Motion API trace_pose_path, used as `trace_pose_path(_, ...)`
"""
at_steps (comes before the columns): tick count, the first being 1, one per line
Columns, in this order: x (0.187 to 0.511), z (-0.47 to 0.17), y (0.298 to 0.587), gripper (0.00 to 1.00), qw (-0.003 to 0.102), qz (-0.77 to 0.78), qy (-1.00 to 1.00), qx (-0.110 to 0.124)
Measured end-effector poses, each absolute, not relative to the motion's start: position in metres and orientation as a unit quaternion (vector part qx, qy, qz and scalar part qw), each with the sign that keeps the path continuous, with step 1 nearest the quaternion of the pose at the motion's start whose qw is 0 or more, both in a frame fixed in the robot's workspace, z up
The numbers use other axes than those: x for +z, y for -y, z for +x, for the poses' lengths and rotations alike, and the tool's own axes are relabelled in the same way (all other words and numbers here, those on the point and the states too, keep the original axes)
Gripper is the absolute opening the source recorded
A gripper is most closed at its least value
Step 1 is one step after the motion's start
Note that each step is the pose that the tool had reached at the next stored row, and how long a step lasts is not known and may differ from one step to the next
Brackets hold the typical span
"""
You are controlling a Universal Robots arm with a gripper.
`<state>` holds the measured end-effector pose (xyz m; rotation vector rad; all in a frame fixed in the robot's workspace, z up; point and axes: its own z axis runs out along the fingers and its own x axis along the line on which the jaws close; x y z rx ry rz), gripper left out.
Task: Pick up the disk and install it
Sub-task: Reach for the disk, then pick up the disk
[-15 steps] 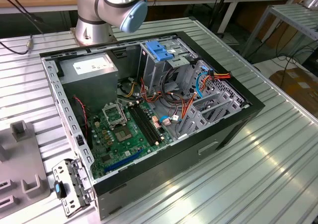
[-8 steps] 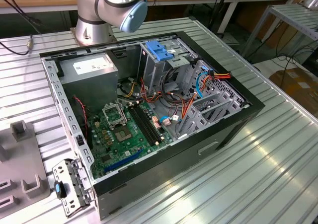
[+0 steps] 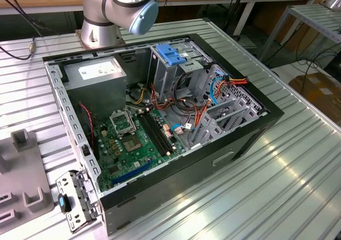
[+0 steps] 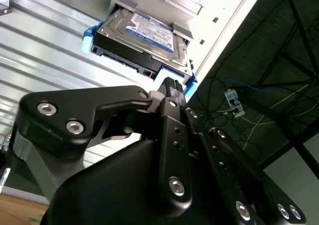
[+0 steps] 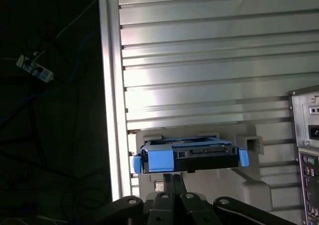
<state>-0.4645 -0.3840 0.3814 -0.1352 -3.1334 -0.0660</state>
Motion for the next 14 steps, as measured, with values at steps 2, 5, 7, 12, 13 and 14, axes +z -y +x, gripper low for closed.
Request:
trace_pose_path(2,0.3813,-0.4645,0.3839,0.11,0.002,-0.043,0.999,-0.021)
trace_pose_path(5,0.3812,-0.4645,0.3839,0.11,0.002,-0.043,0.999,-0.021)
trace_pose_path(7,0.3811,-0.4645,0.3839,0.11,0.002,-0.043,0.999,-0.021)
trace_pose_path(12,0.3811,-0.4646,0.3839,0.11,0.002,-0.037,0.999,-0.021)
trace_pose_path(13,0.3811,-0.4646,0.3839,0.11,0.002,-0.034,0.999,-0.021)
trace_pose_path(14,0.3811,-0.4646,0.384,0.11,0.002,-0.031,0.999,-0.021)
